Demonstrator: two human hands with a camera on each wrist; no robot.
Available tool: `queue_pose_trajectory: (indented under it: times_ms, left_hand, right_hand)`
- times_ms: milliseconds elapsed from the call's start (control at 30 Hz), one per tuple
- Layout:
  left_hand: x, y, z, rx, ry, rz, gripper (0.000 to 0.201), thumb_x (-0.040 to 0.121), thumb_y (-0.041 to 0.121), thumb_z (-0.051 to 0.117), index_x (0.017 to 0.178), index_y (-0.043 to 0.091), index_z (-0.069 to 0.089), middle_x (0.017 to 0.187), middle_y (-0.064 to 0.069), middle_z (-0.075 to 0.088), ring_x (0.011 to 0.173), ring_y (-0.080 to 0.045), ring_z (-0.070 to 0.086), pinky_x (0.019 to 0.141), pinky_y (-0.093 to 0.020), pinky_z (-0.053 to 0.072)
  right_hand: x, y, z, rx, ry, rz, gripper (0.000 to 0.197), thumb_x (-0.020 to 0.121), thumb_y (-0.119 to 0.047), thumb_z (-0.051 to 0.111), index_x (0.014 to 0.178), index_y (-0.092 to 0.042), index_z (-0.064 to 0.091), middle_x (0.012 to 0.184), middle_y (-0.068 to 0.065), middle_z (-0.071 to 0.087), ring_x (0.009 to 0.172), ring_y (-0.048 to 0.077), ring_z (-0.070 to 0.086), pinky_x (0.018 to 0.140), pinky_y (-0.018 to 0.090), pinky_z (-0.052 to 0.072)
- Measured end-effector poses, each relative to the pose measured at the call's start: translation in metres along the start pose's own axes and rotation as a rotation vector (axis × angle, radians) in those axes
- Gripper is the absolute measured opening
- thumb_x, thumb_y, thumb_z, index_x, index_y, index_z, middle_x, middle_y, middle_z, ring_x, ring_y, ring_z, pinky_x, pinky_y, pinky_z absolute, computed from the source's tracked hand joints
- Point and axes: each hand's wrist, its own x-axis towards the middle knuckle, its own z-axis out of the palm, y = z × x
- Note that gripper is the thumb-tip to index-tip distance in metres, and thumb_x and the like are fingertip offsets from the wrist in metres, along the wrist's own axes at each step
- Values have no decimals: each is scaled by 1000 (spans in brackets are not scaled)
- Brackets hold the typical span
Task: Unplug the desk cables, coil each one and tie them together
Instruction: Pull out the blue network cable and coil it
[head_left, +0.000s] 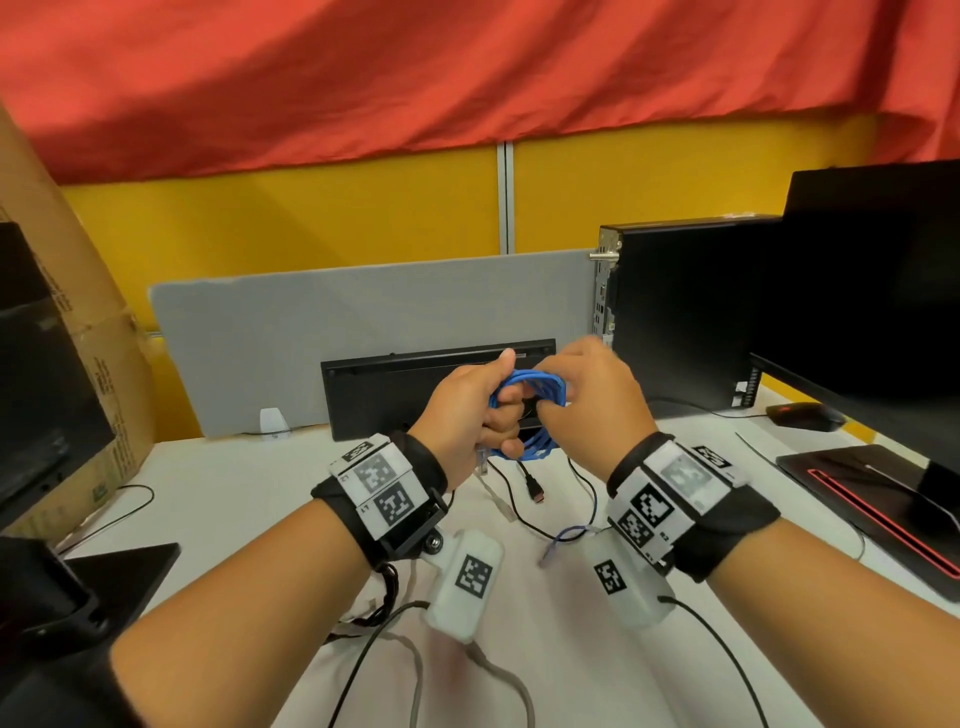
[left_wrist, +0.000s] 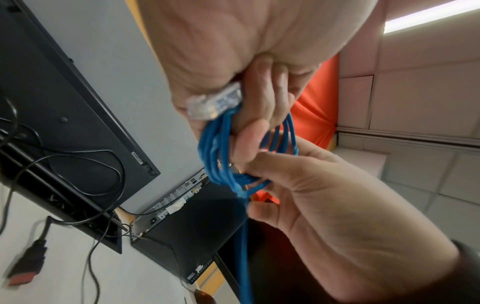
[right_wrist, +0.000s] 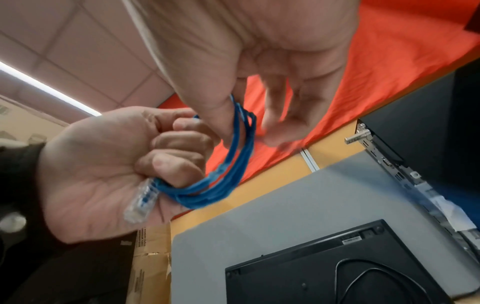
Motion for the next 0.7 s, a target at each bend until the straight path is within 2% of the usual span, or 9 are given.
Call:
queue_pose_trajectory:
  times_ms: [100,167,200,267,333,400,467,600,700]
  left_hand:
    - [2,-2,-1,19,58,0,51,103,39,36,57,17,44,50,3,22,42,-12,16,43,-24,30]
    - [3,-2,-3,29,97,0,49,102,38,37,58,17,42,50,2,22,43,-12,16,42,-23,28]
    - [3,-2,-4,37,114,1,48,102,37,38,59,17,41,51,2,22,44,-12,16,42,-23,27]
    - [3,-3,-4,53,137,5,47,102,36,38,59,16,41,51,2,23,44,-13,17,42,-23,27]
    - [2,-5,-3,69,154,6,47,102,34,38,59,16,40,50,2,24,42,-13,19,41,-23,28]
    - [2,-6,-2,81,160,4,47,102,33,38,59,16,40,49,2,25,41,-12,20,41,-22,28]
    - [1,-6,-1,87,152,4,47,103,33,38,59,15,40,49,2,26,41,-12,21,41,-23,28]
    - [1,-4,1,134,139,28,47,103,31,38,58,15,40,48,2,29,41,-12,21,42,-23,27]
    - [1,-3,0,188,138,28,46,102,31,39,60,14,41,49,1,29,40,-12,24,40,-21,28]
  right_hand:
    - [-1,-4,-3,59,-79,24,20,85,-2,57,76,-18,65,67,-5,54,60,8,51,54,19,42]
    - [-1,-7,-5,70,-135,27,17,88,-3,55,79,-12,67,62,-3,53,54,11,50,49,16,41]
    - [-1,-8,-6,63,-165,17,16,89,-3,54,82,-9,67,64,1,55,55,14,53,49,17,43]
    - [-1,-9,-9,55,-227,10,14,88,-1,52,88,-4,66,78,13,61,66,26,64,57,29,55]
    - [-1,-8,-12,53,-269,22,14,88,-1,52,93,-2,65,88,19,63,74,32,66,63,37,57]
    - [0,-7,-11,18,-291,14,14,88,-2,52,93,1,64,91,22,63,68,30,64,63,38,56]
    - [2,-6,-9,-6,-292,2,14,87,-2,51,90,3,64,93,24,63,63,24,54,62,34,52]
    - [4,0,-7,-47,-225,-61,9,85,-5,59,82,-6,68,87,12,64,73,24,60,68,34,52]
    - [-1,2,-5,-8,-165,-105,10,78,-20,75,73,-16,68,79,0,61,70,13,56,62,24,47]
